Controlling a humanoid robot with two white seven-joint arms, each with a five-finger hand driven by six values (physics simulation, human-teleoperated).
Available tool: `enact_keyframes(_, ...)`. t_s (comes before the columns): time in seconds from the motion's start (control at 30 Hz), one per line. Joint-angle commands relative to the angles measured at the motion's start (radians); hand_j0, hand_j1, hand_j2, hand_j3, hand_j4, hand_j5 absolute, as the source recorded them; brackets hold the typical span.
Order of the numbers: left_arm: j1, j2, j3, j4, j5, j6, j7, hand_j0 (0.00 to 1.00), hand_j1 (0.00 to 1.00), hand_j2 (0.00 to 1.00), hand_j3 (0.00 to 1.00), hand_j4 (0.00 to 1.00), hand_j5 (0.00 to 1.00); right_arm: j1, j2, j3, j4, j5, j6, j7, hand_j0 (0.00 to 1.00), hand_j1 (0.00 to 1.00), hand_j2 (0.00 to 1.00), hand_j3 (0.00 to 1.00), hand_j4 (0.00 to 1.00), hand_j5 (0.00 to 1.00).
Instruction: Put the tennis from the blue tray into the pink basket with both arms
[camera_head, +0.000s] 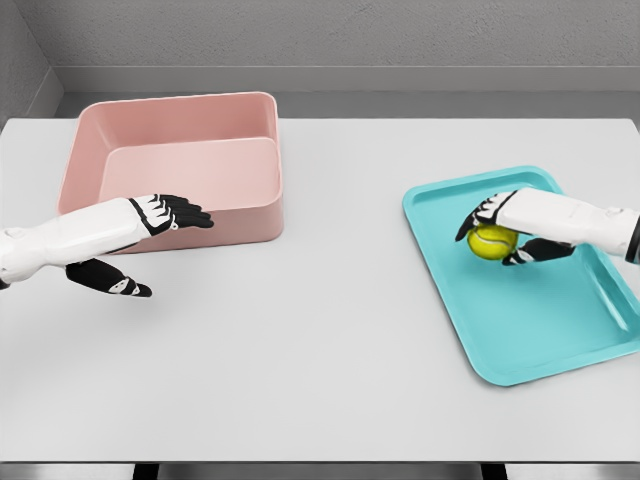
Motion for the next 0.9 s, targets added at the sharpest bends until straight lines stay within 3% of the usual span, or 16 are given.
enact_keyframes(0.0,0.000,0.001,0.001,0.000,0.008,0.002,0.002,1.00,1.00,1.00,1.00,1.00,1.00,-0.002,-0.001,-0.003,-0.014,-0.020,0.002,-0.003,0.66,0.66,0.66,0.66,0.66,0.66)
enact_keyframes(0.53,0.005,0.024,0.001,0.000,0.011,0.002,0.009,1.00,1.00,1.00,1.00,1.00,1.00,-0.012,0.014,-0.003,-0.100,-0.042,0.002,-0.023,0.64,0.64,0.64,0.64,0.64,0.64)
enact_keyframes(0.87,0.005,0.029,0.001,0.000,0.011,0.002,0.009,1.00,1.00,1.00,1.00,1.00,1.00,-0.035,0.065,0.002,-0.146,-0.042,0.002,-0.021,0.64,0.64,0.64,0.64,0.64,0.64)
